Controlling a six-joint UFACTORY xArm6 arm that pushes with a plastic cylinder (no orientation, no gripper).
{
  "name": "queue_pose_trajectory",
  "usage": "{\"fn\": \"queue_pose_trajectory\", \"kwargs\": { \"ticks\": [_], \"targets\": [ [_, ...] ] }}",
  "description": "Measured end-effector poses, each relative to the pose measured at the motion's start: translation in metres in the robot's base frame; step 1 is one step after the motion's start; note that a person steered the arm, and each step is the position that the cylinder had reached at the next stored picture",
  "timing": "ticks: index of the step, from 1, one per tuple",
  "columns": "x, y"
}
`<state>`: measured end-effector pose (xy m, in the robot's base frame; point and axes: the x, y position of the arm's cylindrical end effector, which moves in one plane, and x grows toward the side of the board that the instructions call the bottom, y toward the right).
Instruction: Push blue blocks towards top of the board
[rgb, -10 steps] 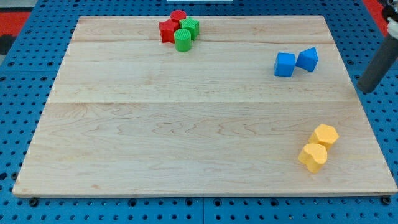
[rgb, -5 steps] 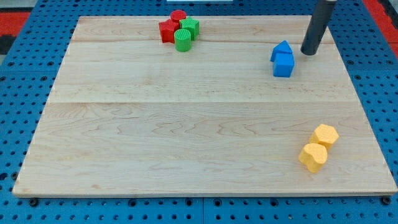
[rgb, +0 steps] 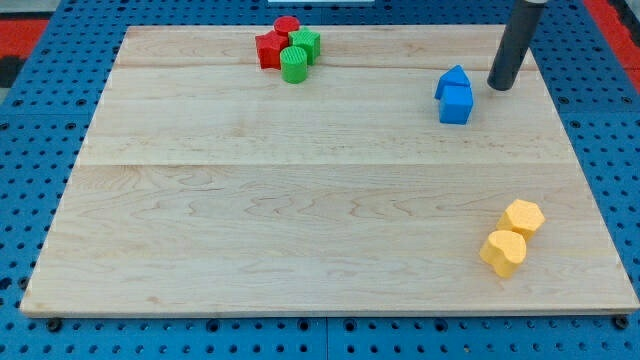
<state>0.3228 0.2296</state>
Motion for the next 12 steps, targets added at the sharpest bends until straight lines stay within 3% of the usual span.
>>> {"fn": "queue_pose_trajectory", "kwargs": {
  "ticks": [2,5,6,7,9,11,12],
  "targets": [
    [0.035,-0.041],
    [-0.039,-0.065],
    [-0.014,-0.061],
    [-0.015,-0.093],
    [-0.056,-0.034],
    [0.016,0.017],
    [0.048,-0.030]
  ]
}}
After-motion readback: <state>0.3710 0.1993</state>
